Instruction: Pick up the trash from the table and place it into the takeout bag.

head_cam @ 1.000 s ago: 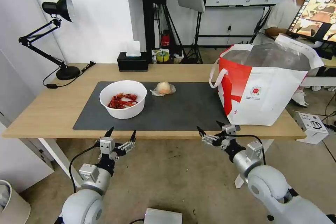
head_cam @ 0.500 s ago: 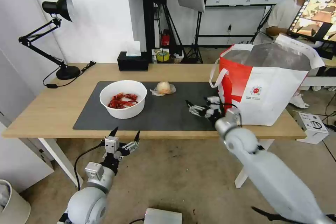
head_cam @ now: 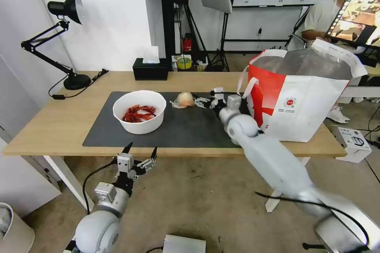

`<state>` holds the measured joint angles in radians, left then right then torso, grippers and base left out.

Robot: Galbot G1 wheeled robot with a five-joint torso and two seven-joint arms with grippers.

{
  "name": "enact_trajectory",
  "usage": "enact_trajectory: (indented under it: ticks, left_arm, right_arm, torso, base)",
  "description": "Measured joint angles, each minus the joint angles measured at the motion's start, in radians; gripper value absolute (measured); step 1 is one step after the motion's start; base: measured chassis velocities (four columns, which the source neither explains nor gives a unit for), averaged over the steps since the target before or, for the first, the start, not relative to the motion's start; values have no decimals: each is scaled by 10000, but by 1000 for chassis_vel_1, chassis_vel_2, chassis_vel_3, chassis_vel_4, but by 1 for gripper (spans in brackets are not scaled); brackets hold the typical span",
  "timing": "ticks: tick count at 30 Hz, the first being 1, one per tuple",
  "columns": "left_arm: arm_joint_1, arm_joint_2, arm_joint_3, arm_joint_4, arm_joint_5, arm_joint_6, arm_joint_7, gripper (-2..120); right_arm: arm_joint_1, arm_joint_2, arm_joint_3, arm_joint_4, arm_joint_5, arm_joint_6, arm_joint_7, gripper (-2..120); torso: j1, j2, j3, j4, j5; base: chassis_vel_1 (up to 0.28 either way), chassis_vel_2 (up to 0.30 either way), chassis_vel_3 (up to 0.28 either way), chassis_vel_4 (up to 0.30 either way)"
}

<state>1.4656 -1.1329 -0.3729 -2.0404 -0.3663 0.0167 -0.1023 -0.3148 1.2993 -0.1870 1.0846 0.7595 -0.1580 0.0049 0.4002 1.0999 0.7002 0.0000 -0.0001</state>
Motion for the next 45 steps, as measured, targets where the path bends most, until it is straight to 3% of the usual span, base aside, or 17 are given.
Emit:
enact_trajectory:
  ticks: [6,20,38,45]
  left_arm:
    - [45,-21,-38,8,8,2,-4,100]
    - [132,-103,-43,-20,131,0,-5,100]
    - [273,-342,65,-63,449,18,-15,100]
    - [436,-390,-50,-164,488,19,-20,100]
  right_arm:
    - [829,1270,43,-2111,-585,314,-327,100]
    - [1558,2416,761,-4829,-1826,871,-1588,100]
    - [1764,2726,948,-5769,-2526,1015,-2315,100]
    - [1620,2726,928,-5707,-2541,1073,-2367,75]
  torso:
    - [-1,1,-1,3,-1]
    - [-2,0,-2,-1,0]
    - [-2,0,-1,-1,1]
    - [-3,0,-2,0,1]
  base:
    - [0,0,0,0]
    - [0,0,0,0]
    - [0,0,0,0]
    - [0,0,0,0]
